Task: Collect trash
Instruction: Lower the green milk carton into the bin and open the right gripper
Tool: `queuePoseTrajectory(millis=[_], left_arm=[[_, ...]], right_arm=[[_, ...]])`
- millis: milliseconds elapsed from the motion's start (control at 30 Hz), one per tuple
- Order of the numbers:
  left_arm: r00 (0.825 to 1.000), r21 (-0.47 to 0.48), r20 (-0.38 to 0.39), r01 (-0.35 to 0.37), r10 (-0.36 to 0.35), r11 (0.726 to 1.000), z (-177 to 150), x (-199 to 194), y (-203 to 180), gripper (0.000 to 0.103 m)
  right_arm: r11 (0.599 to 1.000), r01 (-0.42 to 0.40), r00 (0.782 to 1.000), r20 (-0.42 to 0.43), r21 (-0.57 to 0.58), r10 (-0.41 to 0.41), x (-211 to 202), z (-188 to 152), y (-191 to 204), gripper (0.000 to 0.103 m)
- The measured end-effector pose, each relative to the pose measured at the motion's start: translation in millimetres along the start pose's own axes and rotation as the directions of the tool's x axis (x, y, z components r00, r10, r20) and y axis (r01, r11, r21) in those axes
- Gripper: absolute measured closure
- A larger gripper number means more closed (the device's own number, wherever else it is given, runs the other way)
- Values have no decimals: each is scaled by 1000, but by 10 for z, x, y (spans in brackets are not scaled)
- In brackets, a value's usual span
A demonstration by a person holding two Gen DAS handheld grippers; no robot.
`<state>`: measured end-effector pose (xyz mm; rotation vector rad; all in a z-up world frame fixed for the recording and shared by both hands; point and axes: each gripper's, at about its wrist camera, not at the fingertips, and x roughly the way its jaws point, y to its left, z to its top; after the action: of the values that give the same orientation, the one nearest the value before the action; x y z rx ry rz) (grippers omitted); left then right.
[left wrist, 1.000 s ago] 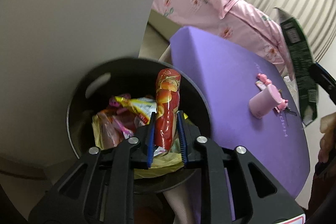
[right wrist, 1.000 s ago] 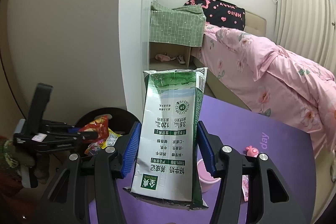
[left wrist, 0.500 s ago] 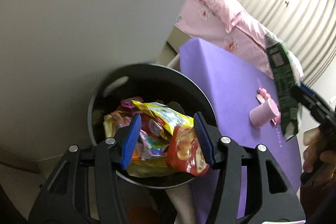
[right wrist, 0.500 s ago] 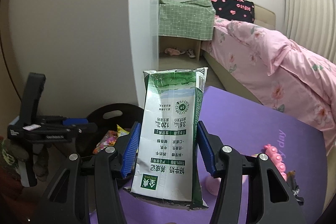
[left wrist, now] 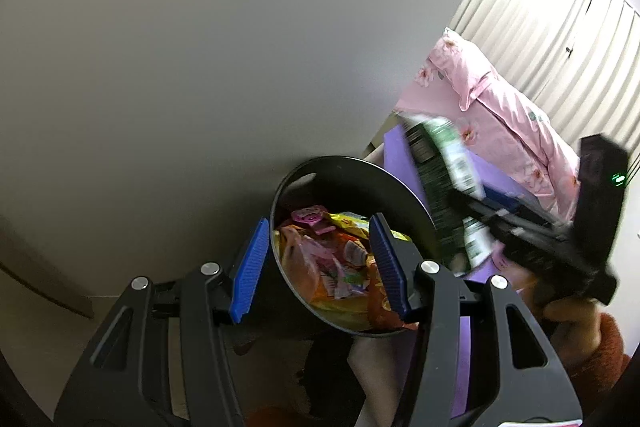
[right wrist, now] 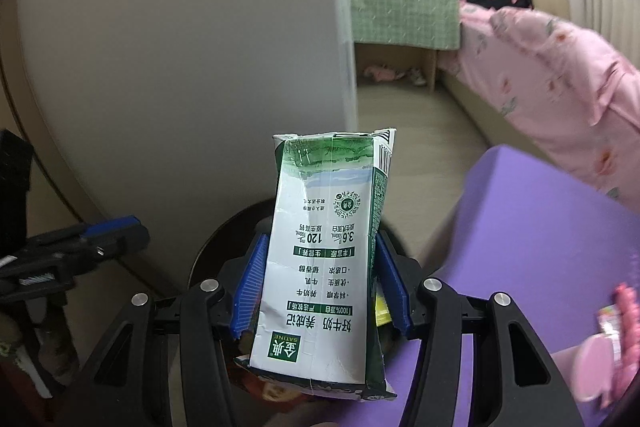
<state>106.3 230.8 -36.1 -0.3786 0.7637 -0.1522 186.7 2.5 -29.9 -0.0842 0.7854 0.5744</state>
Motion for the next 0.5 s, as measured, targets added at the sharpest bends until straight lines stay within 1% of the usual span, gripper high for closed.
queuePoseTrajectory(millis=[267,333,400,433,467,500], left_arm=[[999,-25,29,-14,15,1000,-61,-31,99,53],[999,-24,40,-24,25,999,-58,-6,71,53],[998,-21,53,-37,38,999,-66,-17,61,53],[998,-21,56,-40,41,999,-67,-24,62,53],[997,-21,60,-43,44,999,-65,-33,54,53],[997,-19,65,-45,46,999,-75,-47,44,53]], right_arm=[[1000,10,994,-106,5,-9,498,-211,10,53],[1000,-2,992,-127,16,4,552,-241,-12,52],[1000,1,992,-128,18,2,553,-231,-22,51],[1000,4,992,-124,17,-2,546,-232,-14,45],[1000,4,993,-121,12,-2,529,-229,-6,42],[1000,6,993,-118,7,-5,509,-222,8,42]])
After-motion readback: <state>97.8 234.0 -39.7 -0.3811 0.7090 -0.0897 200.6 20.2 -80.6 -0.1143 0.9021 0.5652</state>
